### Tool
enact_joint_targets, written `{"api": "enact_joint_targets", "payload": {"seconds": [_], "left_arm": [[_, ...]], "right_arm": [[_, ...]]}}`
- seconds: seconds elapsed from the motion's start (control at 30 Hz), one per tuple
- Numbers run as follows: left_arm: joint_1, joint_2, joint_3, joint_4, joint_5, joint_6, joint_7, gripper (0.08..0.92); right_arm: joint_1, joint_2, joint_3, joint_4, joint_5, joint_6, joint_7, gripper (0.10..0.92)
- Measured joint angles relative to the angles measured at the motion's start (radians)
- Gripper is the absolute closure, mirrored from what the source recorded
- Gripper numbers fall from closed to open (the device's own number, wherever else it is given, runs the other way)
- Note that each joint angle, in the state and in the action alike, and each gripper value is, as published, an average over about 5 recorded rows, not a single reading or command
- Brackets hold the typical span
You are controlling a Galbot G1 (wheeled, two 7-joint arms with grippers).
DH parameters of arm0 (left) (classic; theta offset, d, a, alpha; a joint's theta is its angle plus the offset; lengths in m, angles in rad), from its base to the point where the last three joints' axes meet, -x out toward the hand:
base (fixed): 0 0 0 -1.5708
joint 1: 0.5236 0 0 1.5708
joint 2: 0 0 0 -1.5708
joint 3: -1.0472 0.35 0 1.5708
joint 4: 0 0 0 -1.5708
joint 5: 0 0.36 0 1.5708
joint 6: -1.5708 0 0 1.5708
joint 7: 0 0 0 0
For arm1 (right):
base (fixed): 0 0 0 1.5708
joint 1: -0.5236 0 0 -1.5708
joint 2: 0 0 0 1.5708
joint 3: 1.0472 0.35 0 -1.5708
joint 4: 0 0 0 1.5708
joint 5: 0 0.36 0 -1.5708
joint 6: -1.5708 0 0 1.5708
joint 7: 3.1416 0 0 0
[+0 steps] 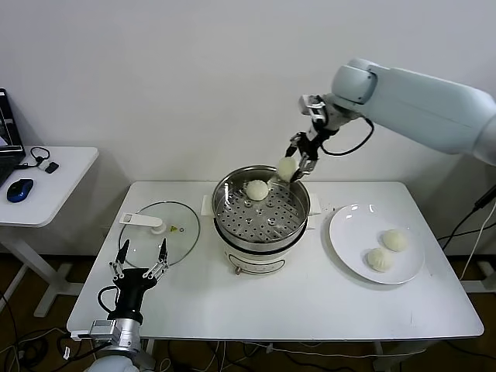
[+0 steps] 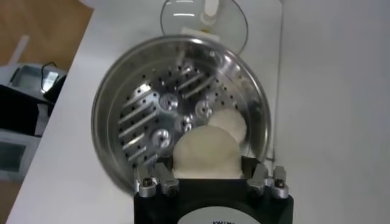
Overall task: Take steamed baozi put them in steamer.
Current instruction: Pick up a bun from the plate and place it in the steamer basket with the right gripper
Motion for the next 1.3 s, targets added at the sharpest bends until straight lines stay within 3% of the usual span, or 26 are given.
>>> {"api": "enact_joint_targets", "payload": {"seconds": [0.67,1.3], "left_arm": [[0.009,0.004,-0.008,0.005,-0.013,-0.01,-0.001,0.177],[0.011,0.009,-0.011,0.005,-0.029,-0.012,-0.002,0.177]], "right_arm": [[-0.179,0.294,0.024,-0.252,-0.042,0.015,0.003,0.304],[-0.24,0.353,0.02,-0.325,-0.087,0.026,-0.001,0.304]]}}
